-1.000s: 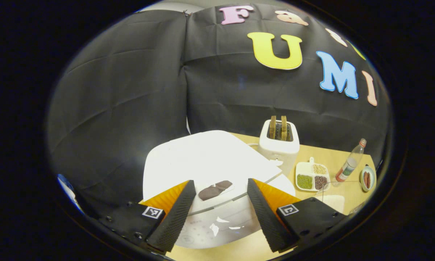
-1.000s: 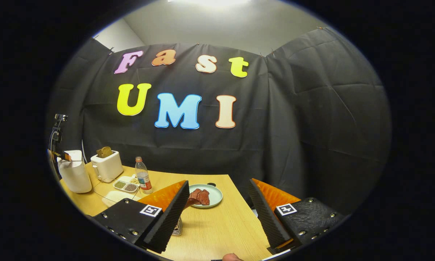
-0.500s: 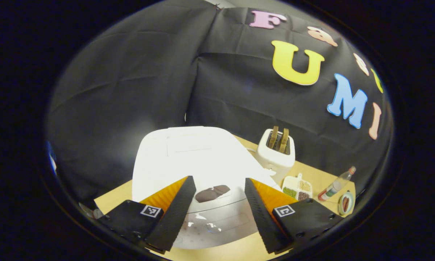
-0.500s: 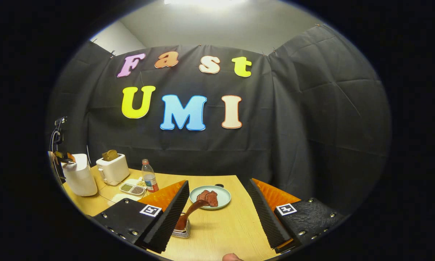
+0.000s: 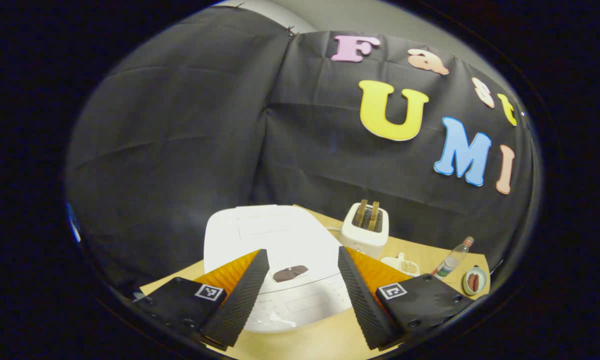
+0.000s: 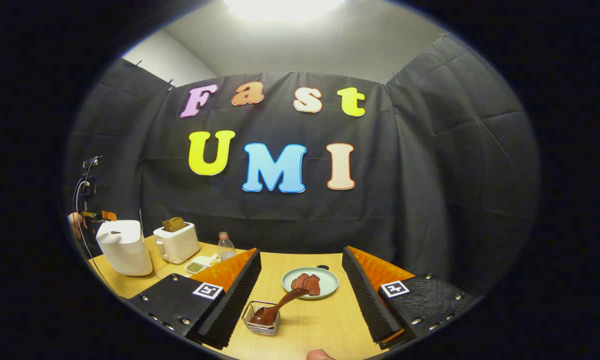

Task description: Close the left gripper, press the button to open the rice cooker; take a wooden spoon from the chopstick holder with the right hand, scoop a spoonful of rice and pour it into the rice cooker, then put the wooden spoon back into the chopstick holder.

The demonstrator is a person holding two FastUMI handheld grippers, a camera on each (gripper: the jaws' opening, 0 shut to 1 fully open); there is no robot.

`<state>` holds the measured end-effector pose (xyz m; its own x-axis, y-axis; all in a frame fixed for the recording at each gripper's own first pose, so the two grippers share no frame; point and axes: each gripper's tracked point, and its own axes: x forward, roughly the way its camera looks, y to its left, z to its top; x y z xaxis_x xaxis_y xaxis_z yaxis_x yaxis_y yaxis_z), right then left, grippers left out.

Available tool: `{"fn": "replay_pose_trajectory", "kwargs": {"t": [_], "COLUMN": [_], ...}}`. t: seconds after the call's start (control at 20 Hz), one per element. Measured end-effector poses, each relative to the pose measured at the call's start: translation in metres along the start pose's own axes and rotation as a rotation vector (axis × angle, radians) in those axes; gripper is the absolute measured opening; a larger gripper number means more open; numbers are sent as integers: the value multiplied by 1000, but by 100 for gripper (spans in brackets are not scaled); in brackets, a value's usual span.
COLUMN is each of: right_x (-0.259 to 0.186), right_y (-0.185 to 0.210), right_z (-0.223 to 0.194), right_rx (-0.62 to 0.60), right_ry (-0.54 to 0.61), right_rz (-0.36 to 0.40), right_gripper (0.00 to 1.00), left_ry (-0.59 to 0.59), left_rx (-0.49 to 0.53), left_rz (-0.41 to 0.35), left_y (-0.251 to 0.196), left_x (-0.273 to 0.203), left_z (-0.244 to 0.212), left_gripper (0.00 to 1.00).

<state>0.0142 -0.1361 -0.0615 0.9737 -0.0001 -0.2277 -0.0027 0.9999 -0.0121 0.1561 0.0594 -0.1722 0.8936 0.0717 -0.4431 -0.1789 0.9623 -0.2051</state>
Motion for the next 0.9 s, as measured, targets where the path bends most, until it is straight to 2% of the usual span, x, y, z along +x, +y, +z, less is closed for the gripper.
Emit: {"fn": "replay_pose_trajectory", "kwargs": {"t": [0.3, 0.45, 0.55, 0.65, 0.75, 0.9], "right_x": [-19, -33, -41, -50, -60, -75], "right_y": [36, 66, 81, 93, 106, 120], "right_z": [26, 37, 38, 34, 32, 30], "right_rx": [41, 86, 62, 36, 44, 57], "right_ry": [-38, -53, -67, -74, -82, -90], "right_rz": [-7, 11, 17, 14, 18, 25], "right_gripper": [99, 99, 99, 99, 99, 97], "left_ry": [-221, -272, -319, -348, -360, -380], "left_rx": [157, 194, 227, 251, 239, 224], "left_rz": [-136, -204, -238, -258, -272, -250], "left_y": [-39, -49, -51, -47, -40, -23], "left_x": [-103, -154, -187, -218, -246, -274], "left_z": [61, 66, 68, 66, 62, 60], "left_gripper": [96, 96, 96, 95, 98, 95]}}
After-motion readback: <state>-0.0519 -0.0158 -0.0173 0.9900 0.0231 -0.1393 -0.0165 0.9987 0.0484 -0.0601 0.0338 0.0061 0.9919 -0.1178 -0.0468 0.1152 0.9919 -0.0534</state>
